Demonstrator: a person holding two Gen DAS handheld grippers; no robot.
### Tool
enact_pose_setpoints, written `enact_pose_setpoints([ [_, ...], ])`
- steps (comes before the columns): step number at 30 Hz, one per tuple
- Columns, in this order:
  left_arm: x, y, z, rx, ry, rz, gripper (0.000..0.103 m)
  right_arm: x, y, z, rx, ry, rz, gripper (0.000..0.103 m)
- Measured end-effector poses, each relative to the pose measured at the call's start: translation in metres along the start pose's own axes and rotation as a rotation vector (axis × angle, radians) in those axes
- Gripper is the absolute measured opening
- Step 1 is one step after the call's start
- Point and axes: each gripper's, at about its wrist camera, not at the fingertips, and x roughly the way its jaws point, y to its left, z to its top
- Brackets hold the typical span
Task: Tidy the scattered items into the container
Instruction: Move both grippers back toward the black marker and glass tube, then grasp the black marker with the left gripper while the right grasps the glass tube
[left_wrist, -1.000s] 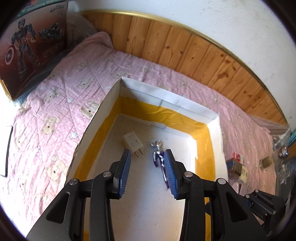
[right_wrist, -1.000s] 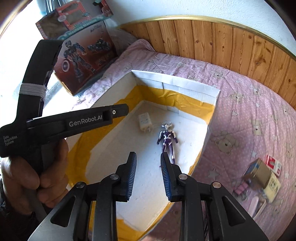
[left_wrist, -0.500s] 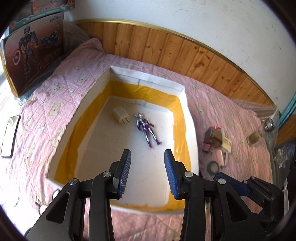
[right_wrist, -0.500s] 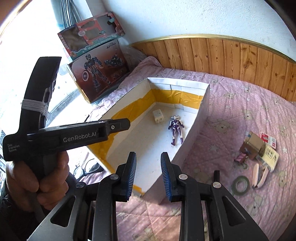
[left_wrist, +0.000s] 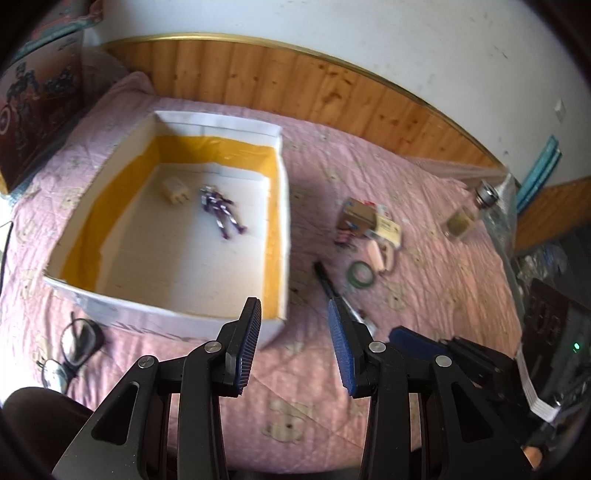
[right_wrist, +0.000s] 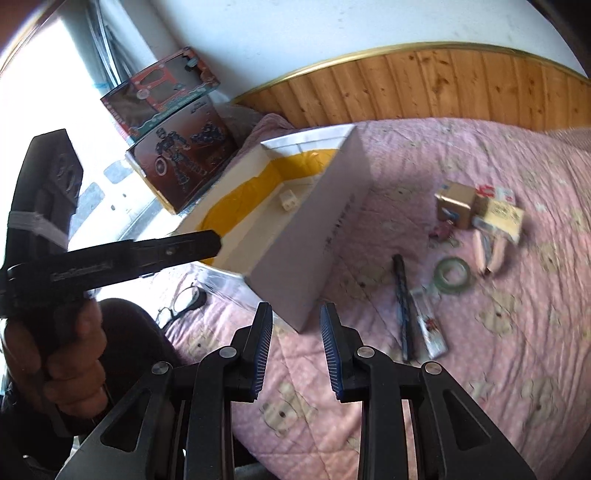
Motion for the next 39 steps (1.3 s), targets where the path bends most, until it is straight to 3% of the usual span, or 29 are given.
enact_pose_setpoints([
  [9,0.051,-0.053,-0.018,0.078,0.133,-0.050,0.040,0.001,-0.063,-0.031,0.138,0.035,-0.109,0.029],
  [12,0.076,-0.057,-0.017,0.055,0.176,-0.041,0.040,0.010,-0.077,-0.034,0.141,0.061,-0.160,0.041],
  [16,0.107,-0.060,-0.011,0.032,0.214,-0.013,0.040,0.031,-0.086,-0.028,0.083,0.105,-0.222,0.042],
  [24,0.166,-0.055,-0.001,-0.008,0.295,0.021,0.040,0.079,-0.094,-0.020,-0.051,0.148,-0.277,0.037],
  [27,0.186,-0.052,0.001,-0.021,0.323,0.044,0.040,0.080,-0.099,-0.022,-0.071,0.139,-0.316,0.022],
  [29,0.197,-0.050,0.000,-0.032,0.339,0.043,0.040,0.073,-0.105,-0.020,-0.035,0.153,-0.351,0.022],
  [34,0.203,-0.058,-0.001,0.015,0.292,0.059,0.044,0.054,-0.131,-0.023,0.067,0.160,-0.367,0.021],
  [36,0.204,-0.068,-0.004,0.087,0.265,0.102,0.043,0.056,-0.133,-0.022,0.064,0.144,-0.369,0.022],
  [39,0.200,-0.077,-0.015,0.182,0.207,0.174,0.030,0.060,-0.135,-0.018,0.053,0.117,-0.366,0.021],
])
